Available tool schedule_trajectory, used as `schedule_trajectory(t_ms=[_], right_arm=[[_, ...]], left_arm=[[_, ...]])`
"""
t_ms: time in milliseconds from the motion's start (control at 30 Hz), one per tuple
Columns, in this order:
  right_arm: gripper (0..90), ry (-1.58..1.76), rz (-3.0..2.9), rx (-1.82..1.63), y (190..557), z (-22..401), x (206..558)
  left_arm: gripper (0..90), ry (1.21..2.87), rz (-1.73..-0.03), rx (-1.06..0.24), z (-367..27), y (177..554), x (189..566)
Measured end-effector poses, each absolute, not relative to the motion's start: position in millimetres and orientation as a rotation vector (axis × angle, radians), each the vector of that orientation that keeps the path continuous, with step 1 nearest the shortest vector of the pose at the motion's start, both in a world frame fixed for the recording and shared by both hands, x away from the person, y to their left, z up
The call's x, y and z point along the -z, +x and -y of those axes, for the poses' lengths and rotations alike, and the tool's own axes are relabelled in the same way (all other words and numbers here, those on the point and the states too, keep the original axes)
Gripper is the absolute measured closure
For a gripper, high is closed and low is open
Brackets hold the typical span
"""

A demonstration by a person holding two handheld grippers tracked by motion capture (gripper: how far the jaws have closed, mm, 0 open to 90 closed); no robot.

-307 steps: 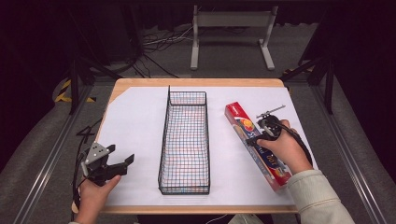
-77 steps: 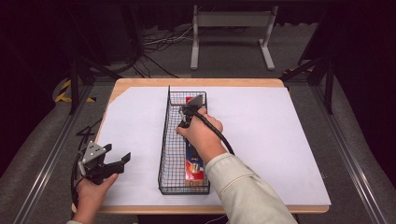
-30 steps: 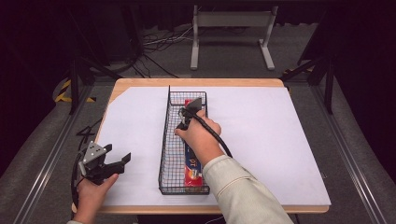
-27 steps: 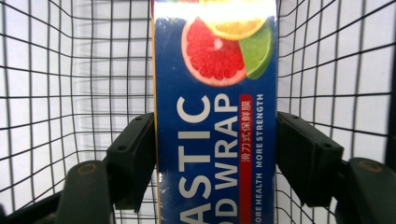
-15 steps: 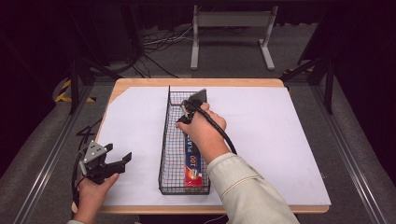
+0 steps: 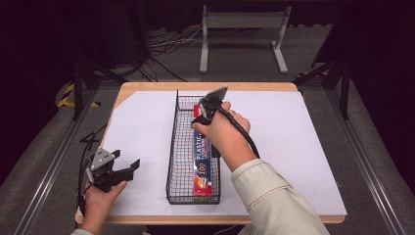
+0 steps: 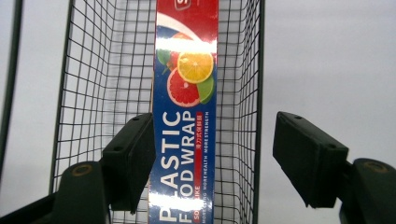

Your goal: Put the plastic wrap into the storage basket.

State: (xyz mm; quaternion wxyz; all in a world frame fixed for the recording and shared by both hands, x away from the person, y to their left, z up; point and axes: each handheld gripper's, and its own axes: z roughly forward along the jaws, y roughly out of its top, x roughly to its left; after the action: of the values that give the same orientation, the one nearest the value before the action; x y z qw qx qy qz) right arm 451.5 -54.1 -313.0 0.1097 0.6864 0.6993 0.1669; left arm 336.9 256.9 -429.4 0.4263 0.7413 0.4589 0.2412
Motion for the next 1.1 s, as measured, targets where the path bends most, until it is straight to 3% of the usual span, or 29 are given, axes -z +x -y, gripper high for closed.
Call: schedule_trajectory(t_ms=[500,1100], right_arm=[[30.6,2.037,-2.009,-0.574,452,105,291],[27.3,1.904,-2.042,-0.685,449,156,291]], left_arm=[[19.1,1.856,-1.146,-0.590,-255,339,431],[19.1,1.865,-1.152,-0.601,-255,338,431]])
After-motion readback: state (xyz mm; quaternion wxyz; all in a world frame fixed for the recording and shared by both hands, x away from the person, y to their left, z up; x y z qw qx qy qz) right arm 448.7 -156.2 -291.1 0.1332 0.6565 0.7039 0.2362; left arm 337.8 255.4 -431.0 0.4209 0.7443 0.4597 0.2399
